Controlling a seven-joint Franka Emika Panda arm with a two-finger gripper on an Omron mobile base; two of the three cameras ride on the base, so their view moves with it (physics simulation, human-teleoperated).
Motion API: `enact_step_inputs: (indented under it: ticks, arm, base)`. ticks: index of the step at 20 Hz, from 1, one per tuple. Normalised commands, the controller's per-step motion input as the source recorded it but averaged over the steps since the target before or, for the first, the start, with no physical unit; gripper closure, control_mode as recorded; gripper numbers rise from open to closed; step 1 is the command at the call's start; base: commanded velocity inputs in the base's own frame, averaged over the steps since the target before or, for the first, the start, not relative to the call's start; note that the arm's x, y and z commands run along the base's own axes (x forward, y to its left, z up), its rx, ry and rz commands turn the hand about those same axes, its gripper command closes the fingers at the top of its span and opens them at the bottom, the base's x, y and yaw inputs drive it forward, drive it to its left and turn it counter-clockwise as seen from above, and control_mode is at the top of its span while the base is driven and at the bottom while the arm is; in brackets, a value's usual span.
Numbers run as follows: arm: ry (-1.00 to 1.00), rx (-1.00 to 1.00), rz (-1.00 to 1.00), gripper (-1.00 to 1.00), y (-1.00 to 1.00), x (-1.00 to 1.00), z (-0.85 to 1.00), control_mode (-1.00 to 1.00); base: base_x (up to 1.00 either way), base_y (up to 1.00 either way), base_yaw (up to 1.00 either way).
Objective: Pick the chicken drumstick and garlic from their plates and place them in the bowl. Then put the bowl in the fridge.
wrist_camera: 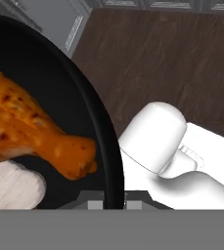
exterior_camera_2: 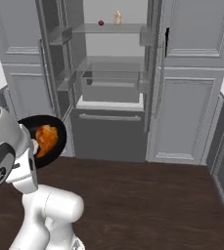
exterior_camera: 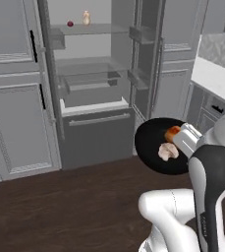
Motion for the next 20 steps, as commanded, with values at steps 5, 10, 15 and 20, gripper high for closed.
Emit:
enact_step_inputs:
  ticks: [5,10,15,20]
  arm:
    - [0.0,0.0,0.0,1.0,0.0,0.0,0.0,1.0]
    - [0.0,0.0,0.0,1.0,0.0,0.0,0.0,1.0]
    - [0.0,0.0,0.0,1.0,0.0,0.0,0.0,1.0]
    - [0.0,0.0,0.0,1.0,0.0,0.0,0.0,1.0]
  base:
    - [1.0,-0.16,0.02]
    - [1.0,-0.36,0.09]
    - [1.0,-0.27,0.1]
    - [1.0,-0.03,0.08]
